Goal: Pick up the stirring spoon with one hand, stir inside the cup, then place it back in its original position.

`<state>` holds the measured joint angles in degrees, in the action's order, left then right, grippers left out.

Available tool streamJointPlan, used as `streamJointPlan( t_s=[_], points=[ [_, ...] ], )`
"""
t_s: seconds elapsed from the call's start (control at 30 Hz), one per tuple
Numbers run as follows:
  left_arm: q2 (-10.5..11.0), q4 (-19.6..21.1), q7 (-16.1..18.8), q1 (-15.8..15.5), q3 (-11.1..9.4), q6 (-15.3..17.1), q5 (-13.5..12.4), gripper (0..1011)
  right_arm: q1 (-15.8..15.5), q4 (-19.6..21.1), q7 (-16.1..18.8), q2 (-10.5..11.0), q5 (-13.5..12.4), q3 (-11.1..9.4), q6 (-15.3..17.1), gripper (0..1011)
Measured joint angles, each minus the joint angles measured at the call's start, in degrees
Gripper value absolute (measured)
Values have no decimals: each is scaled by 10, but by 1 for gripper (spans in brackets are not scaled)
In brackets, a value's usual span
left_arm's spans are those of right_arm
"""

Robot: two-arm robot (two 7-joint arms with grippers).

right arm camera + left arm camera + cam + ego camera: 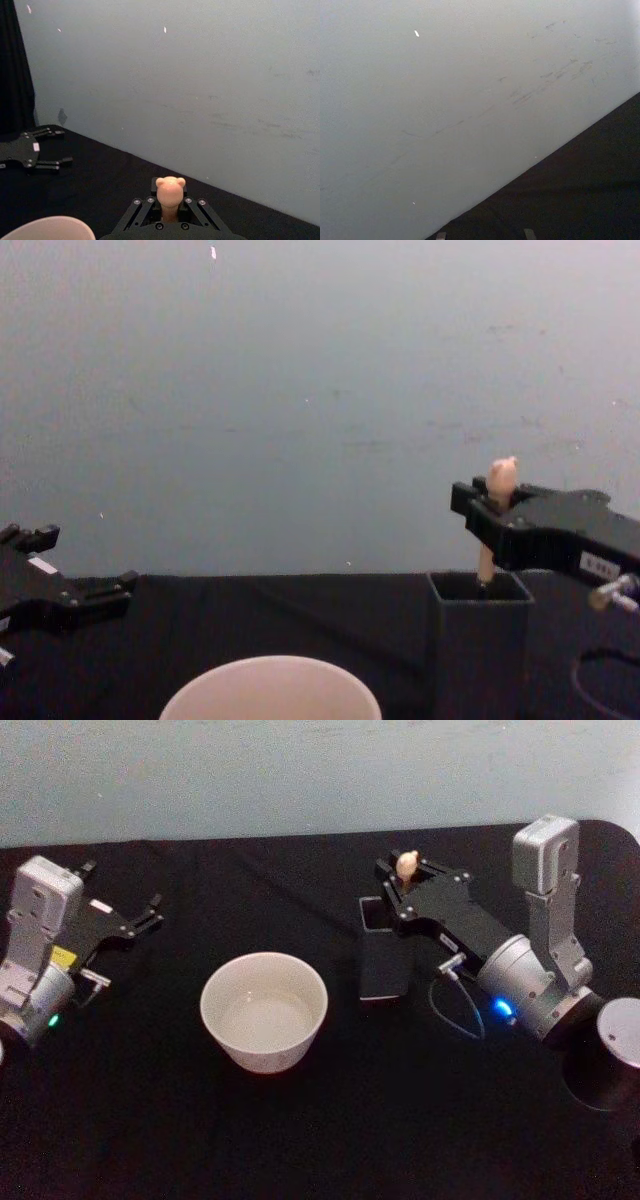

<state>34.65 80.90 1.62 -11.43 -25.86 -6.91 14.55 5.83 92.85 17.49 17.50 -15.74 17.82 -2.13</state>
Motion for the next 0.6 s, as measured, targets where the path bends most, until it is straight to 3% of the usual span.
streamJointPlan(
  t_s=[0.6],
  points=[
    [0, 0, 0, 0, 0, 0, 0, 1001, -3, -27, -13, -21, 25, -3, 4, 164]
  ],
)
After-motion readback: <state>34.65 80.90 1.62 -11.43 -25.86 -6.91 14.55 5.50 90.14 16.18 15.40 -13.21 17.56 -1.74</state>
